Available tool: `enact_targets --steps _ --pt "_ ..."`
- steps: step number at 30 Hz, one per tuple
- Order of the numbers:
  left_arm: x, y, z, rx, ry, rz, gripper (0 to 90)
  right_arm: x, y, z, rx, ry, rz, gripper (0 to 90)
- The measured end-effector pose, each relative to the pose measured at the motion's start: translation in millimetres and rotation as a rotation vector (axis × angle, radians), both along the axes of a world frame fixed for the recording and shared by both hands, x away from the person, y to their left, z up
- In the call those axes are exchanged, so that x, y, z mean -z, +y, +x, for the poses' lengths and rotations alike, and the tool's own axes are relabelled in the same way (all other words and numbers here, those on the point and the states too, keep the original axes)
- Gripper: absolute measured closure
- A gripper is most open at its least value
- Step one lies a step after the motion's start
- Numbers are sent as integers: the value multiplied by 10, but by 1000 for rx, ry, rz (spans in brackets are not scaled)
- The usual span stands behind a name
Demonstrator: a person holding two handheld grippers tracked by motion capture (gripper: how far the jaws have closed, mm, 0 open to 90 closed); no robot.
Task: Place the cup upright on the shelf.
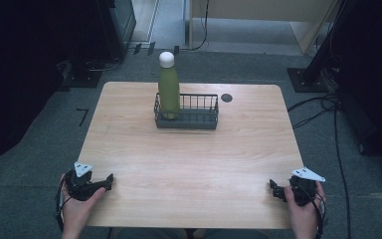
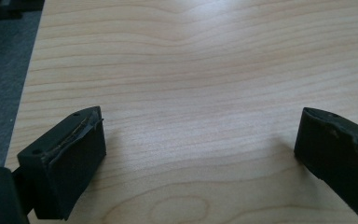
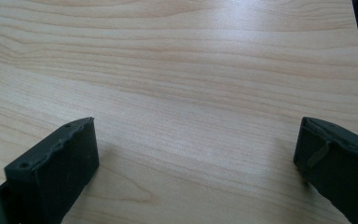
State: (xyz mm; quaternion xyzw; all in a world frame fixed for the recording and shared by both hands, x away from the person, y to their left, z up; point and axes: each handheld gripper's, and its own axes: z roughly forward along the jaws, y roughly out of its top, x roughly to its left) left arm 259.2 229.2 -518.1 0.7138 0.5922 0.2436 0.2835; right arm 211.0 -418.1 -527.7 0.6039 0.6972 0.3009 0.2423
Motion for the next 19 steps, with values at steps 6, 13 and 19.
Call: enact_targets --steps 6,13,19 --pt "1 -23 10 -27 -1 -3 25 0 0 0 0 0 0 0" --pt "1 -23 10 -27 -1 -2 25 0 0 0 0 0 0 0" --pt "0 -33 23 -36 0 -2 26 0 0 0 0 0 0 0"
